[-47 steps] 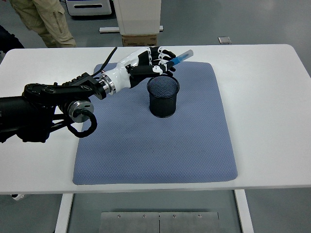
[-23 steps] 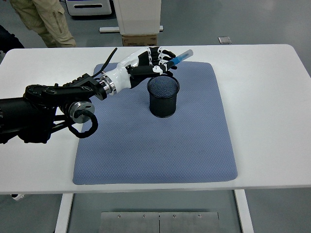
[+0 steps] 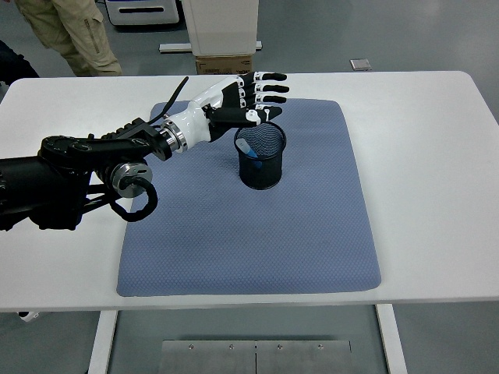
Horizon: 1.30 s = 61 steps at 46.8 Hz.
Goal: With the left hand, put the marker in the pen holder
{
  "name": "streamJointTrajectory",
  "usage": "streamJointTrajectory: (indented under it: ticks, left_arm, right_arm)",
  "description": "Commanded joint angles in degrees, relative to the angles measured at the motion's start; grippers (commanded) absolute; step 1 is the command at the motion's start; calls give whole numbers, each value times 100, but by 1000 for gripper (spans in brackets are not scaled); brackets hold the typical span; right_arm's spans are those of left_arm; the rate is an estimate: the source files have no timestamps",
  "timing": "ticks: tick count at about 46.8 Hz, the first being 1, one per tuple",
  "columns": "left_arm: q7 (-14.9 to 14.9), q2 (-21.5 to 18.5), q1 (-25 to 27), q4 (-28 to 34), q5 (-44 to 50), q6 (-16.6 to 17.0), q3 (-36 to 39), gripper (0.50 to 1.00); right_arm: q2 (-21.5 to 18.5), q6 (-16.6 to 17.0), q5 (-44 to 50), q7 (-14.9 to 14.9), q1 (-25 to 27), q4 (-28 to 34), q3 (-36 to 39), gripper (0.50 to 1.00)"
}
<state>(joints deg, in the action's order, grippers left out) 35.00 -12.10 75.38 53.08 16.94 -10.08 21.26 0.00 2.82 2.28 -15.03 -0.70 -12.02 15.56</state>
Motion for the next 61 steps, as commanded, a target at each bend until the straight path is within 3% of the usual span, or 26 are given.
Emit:
streamJointTrajectory:
  ticks: [1, 3, 8, 15, 25, 31, 36, 42, 61]
  left_arm:
    - [0, -29, 64, 1, -7, -29, -8, 754]
    - [0, -38, 108, 1, -16, -46, -17, 760]
    - [0, -117, 328, 1, -16, -55, -69, 827]
    - [0, -635, 574, -8, -77, -46, -166, 1000]
    - [0, -697, 688, -403, -226, -38, -166, 1000]
    - [0, -697, 618, -799, -797, 33, -140, 1000]
    - [0, -715, 460, -1150, -1272, 42, -149, 1000]
    - [-283, -846, 311, -1397, -1632, 59, -149, 1000]
    - [-336, -935, -234, -2143, -2327, 200, -140, 1000]
  right_arm:
    - [0, 0, 0, 0, 0, 6, 0, 1000]
    - [0, 0, -9, 0, 0, 6, 0, 1000]
    - [0, 0, 0, 0, 0, 6, 0, 1000]
    - [0, 0, 0, 0, 0, -3, 0, 1000]
    - [0, 0, 0, 0, 0, -2, 0, 1000]
    - [0, 0, 0, 0, 0, 6, 0, 1000]
    - [0, 0, -9, 0, 0, -3, 0, 1000]
    - [0, 0, 0, 0, 0, -3, 0, 1000]
    - [0, 0, 0, 0, 0, -3, 0, 1000]
